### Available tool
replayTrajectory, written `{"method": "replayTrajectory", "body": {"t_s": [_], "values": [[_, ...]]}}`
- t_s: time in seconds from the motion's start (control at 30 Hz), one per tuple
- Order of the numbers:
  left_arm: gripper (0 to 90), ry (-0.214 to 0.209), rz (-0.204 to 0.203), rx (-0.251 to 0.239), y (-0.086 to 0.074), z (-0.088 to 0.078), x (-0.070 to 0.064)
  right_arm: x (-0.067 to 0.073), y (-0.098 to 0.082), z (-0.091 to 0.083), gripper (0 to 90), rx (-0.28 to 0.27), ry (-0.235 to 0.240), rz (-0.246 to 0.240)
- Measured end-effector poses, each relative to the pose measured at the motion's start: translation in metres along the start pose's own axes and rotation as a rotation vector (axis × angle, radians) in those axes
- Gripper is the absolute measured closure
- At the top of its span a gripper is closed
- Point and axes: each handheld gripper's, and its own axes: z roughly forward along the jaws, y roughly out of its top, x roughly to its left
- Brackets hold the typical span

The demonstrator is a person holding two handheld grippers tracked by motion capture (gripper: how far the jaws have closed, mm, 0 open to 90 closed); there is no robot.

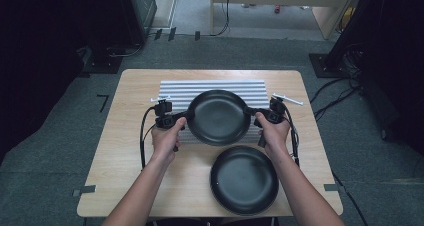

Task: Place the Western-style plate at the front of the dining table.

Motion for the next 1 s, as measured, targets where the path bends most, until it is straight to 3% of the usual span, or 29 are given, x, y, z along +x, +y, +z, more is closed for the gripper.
{"method": "replayTrajectory", "body": {"t_s": [0.63, 1.0], "values": [[79.0, 0.057, -0.147, 0.03, 0.018, 0.046, 0.052, -0.012, 0.014, 0.066, 84.4, 0.017, -0.108, 0.039], [79.1, 0.1, -0.171, 0.031, 0.024, 0.059, 0.059, -0.02, 0.018, 0.084, 84.0, 0.034, -0.121, 0.061]]}}
